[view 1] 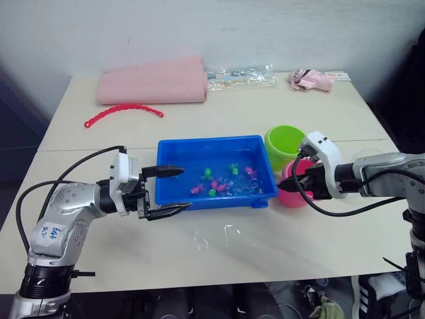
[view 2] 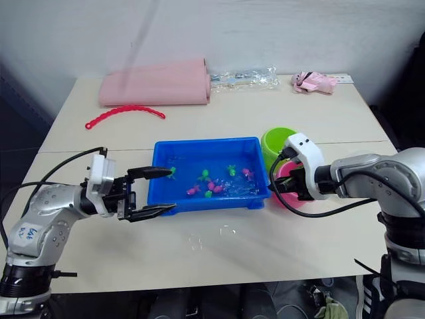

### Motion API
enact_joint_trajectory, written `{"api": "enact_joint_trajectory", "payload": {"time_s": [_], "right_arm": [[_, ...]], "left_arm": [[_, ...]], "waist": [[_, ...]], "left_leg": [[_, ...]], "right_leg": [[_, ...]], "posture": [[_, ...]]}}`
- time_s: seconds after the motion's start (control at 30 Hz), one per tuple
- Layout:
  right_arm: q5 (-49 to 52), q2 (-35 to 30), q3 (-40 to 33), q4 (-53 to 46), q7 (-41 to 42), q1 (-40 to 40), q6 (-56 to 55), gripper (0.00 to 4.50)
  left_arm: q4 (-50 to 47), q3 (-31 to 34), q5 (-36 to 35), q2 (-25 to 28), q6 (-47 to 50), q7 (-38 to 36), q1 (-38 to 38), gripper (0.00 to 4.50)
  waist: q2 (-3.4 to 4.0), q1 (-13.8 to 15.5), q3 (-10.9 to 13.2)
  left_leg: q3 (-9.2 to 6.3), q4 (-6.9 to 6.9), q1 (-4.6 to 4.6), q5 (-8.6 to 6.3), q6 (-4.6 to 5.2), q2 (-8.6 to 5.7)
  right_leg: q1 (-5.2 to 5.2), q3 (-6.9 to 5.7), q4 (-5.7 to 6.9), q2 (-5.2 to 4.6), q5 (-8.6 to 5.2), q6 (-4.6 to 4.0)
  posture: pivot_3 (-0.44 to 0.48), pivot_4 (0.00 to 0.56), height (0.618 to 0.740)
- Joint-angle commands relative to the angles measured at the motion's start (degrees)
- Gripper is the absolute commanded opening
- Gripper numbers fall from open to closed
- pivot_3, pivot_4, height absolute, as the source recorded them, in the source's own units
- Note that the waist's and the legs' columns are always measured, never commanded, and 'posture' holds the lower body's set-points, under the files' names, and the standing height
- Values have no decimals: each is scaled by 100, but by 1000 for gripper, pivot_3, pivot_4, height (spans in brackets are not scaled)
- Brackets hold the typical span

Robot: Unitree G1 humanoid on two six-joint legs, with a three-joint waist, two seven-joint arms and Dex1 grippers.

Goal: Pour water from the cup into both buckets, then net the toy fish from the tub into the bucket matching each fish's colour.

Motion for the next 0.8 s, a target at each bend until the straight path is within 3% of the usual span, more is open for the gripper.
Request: {"api": "enact_joint_trajectory", "payload": {"time_s": [0.03,0.43,0.8], "right_arm": [[-54,79,-70,-21,-254,-152,27,0],[-932,1356,-702,-527,-1270,78,-124,0],[-1731,1341,-172,-1021,-1122,635,-1336,0]], "left_arm": [[-290,47,-84,6,-61,102,78,4467],[-266,68,-105,65,-43,193,16,4467],[-102,-21,-51,71,-43,113,-228,4467]], "waist": [[0,1,0],[0,-1,0],[0,-10,0]], "left_leg": [[0,0,0,0,-1,1],[13,-3,0,0,-3,3],[20,-6,0,-1,-4,4]], "right_leg": [[0,0,1,1,0,0],[-10,-4,10,5,0,0],[-14,-3,6,12,1,2]], "posture": [[0,150,740],[0,150,740],[0,150,740]]}}
